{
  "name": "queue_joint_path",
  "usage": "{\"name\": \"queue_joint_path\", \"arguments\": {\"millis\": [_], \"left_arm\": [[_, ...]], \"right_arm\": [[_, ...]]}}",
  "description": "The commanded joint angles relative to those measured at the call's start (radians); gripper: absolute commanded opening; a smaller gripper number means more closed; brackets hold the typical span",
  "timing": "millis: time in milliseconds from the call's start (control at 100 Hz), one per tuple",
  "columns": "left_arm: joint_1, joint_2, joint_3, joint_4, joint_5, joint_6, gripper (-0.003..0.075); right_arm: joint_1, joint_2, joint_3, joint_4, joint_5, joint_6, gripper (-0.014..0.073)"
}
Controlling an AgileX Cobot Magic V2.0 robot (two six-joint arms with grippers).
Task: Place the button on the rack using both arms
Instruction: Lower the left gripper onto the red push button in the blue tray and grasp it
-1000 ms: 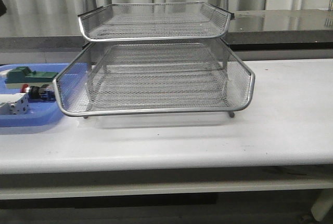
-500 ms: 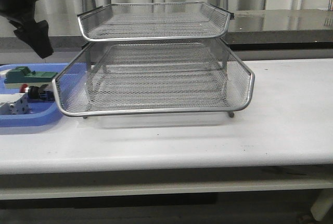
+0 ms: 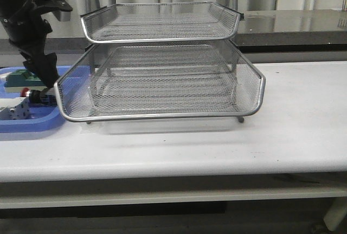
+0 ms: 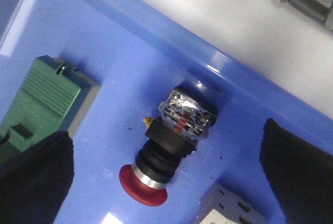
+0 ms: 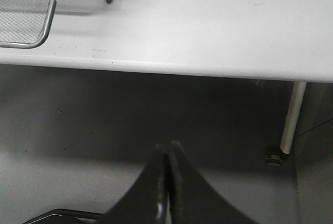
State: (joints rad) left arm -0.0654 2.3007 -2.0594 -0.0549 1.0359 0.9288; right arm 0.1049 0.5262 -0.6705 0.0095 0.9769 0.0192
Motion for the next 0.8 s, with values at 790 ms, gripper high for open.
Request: {"name": "queue_joint_path", "arguments": {"millis": [790], "left_arm": [[0.030,0.050,-0.049,0.011,-0.073,0.021,0.0671]], "right_arm": [[-0.005,0.005,-0.036,0.001,-0.050,-0.002,-0.0067]]}}
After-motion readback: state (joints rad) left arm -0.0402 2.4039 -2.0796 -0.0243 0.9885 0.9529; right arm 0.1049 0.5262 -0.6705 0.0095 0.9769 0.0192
